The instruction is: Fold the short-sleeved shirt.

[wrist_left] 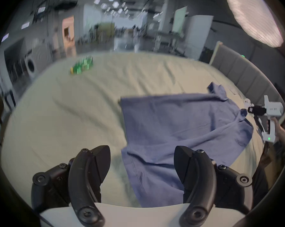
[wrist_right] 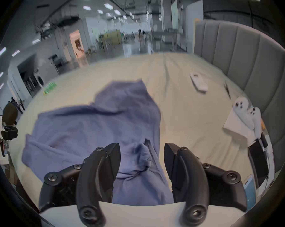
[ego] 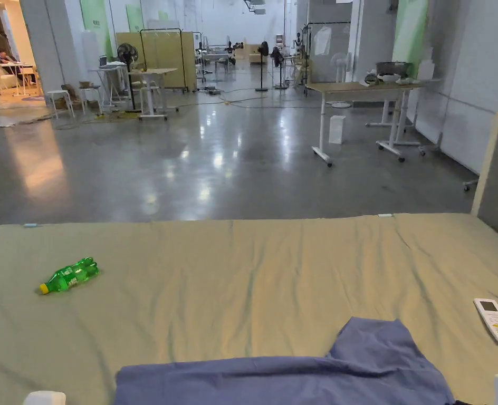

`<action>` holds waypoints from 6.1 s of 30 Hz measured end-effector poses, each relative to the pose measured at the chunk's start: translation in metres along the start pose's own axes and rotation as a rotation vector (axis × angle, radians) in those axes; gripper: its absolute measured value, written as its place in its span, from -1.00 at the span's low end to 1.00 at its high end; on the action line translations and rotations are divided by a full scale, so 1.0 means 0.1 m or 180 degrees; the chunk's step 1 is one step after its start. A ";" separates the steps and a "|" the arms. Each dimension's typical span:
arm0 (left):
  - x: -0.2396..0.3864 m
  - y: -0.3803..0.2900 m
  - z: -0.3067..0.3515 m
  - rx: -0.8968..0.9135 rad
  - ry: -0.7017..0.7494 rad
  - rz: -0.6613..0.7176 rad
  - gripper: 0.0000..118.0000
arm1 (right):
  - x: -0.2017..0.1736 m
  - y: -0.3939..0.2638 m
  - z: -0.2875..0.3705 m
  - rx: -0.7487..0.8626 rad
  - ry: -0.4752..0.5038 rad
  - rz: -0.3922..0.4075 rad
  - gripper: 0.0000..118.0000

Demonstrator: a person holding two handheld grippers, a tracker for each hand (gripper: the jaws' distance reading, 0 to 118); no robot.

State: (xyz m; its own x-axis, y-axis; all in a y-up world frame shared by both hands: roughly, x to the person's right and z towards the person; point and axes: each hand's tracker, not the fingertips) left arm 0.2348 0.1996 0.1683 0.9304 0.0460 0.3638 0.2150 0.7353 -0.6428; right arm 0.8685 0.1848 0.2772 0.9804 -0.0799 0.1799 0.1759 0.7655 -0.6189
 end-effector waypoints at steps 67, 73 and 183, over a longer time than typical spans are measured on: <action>0.38 -1.11 -0.15 -0.0325 0.0472 0.0728 0.24 | -1.08 -1.00 2.12 0.0773 0.0353 0.0145 -1.00; 0.62 -1.14 -0.29 -0.0431 0.0498 0.0304 -0.68 | -1.05 -1.11 2.07 0.0651 0.0280 0.0140 -1.00; 0.31 -0.34 0.64 0.0227 -0.0195 0.0627 -0.60 | -1.27 -1.09 2.16 0.1034 0.0273 0.0452 -1.00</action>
State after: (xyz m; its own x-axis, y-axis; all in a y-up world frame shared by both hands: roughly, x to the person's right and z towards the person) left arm 0.2374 0.2191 0.2451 0.9321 0.2328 0.2775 0.0072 0.7539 -0.6569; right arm 0.7060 0.2493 0.4872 0.9993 -0.0009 0.0363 0.0138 0.9346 -0.3555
